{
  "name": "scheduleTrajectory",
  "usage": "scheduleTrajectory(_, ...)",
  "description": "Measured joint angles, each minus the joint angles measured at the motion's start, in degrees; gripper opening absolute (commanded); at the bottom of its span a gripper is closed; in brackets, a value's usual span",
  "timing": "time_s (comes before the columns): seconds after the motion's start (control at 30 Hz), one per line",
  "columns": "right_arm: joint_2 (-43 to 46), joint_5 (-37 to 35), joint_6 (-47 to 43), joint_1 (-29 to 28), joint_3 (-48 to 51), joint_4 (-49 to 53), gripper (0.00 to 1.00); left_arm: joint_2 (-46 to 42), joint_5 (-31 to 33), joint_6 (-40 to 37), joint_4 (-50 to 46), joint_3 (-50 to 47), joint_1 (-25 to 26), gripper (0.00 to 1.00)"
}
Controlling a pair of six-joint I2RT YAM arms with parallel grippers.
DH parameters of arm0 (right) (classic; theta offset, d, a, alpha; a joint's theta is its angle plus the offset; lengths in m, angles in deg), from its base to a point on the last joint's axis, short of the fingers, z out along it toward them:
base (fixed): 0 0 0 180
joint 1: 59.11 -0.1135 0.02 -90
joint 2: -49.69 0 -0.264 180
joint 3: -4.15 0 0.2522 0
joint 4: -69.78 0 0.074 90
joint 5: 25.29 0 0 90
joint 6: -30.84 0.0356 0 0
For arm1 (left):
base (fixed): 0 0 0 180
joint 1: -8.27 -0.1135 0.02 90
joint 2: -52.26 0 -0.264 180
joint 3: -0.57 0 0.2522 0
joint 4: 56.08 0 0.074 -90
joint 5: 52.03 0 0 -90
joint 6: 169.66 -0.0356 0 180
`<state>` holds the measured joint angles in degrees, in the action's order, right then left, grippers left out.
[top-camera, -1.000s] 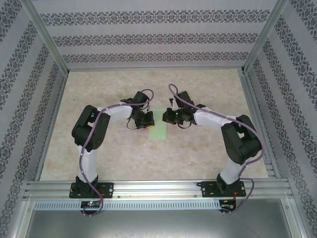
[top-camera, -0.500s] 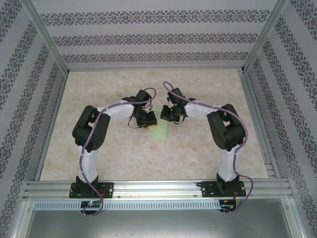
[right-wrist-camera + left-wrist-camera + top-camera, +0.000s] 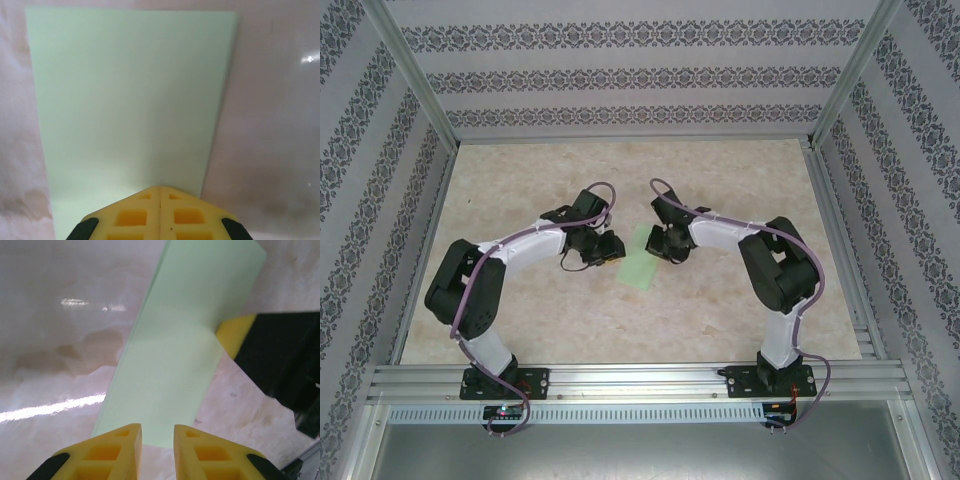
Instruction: Fold a paper plane with a square sheet of paper (pick it up from the middle)
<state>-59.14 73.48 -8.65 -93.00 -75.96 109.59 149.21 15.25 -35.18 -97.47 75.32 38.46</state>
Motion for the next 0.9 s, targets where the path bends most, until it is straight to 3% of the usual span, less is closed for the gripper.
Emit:
scheduleTrajectory(0.37, 5.46, -0.13, 12.02, -8.24, 7.06, -4.48, 0.0, -8.9, 1.2, 1.97, 3.34, -10.95, 0.0, 0.25)
scheduleTrajectory(0.9, -0.17, 2.64, 9.18, -7.96, 0.79, -5.09, 0.0, -10.75, 0.55, 4.7, 5.57, -13.33, 0.0, 0.23)
